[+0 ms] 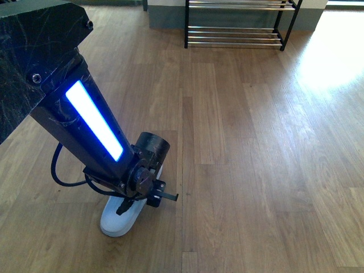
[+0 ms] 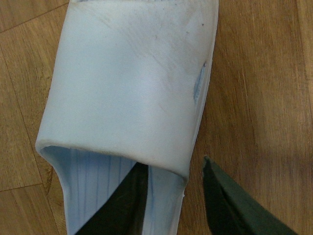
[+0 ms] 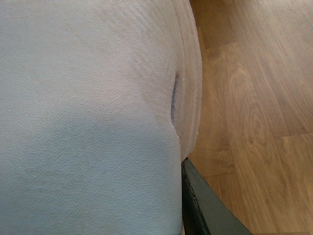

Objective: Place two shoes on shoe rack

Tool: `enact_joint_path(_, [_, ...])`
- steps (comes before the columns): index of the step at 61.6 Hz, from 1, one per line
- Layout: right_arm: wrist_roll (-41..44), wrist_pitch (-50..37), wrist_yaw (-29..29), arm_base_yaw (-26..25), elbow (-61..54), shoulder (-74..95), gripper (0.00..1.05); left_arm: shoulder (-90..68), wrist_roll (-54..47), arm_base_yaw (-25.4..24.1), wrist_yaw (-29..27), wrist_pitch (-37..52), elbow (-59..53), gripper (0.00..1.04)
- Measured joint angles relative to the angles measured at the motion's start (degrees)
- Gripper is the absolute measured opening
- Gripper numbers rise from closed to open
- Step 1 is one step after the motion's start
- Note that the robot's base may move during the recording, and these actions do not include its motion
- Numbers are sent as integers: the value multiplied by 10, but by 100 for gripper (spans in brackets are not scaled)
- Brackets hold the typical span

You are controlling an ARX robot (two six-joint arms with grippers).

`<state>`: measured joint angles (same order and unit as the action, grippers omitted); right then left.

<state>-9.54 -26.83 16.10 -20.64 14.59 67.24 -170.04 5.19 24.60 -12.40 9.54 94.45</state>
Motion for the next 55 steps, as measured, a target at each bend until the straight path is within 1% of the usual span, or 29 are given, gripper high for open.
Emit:
enact_joint_path(13, [0, 0, 0, 0, 0, 0, 3, -25, -9, -1, -11, -6, 19, 87])
enact_joint_path(18, [0, 0, 0, 0, 0, 0, 3, -28, -11, -2, -12, -5, 26, 97])
enact_joint_path(21, [0, 0, 0, 0, 0, 0, 3, -28, -10, -2, -12, -4, 31, 95])
enact_joint_path(25, [0, 0, 0, 0, 0, 0, 3, -28, -11, -2, -12, -1, 34, 95])
enact_joint_path(27, [0, 0, 0, 0, 0, 0, 3, -28, -10, -2, -12, 0, 35, 93])
enact_joint_path(28, [0, 0, 0, 0, 0, 0, 3, -28, -10, -2, -12, 0, 36, 89])
enact_joint_path(32, [0, 0, 0, 0, 0, 0, 3, -28, -10, -2, -12, 0, 37, 82])
enact_joint_path(33, [0, 0, 0, 0, 0, 0, 3, -28, -10, -2, -12, 0, 37, 78])
enact_joint_path(41, [0, 0, 0, 0, 0, 0, 3, -28, -10, -2, -12, 1, 37, 62])
enact_joint_path(42, [0, 0, 0, 0, 0, 0, 3, -28, -10, -2, -12, 1, 37, 59])
enact_joint_path(47, [0, 0, 0, 0, 0, 0, 3, -28, -10, -2, -12, 1, 37, 50])
enact_joint_path(48, [0, 0, 0, 0, 0, 0, 3, -28, -10, -2, -12, 1, 37, 46])
enact_joint_path(55, [0, 0, 0, 0, 0, 0, 3, -28, -10, -2, -12, 3, 37, 32])
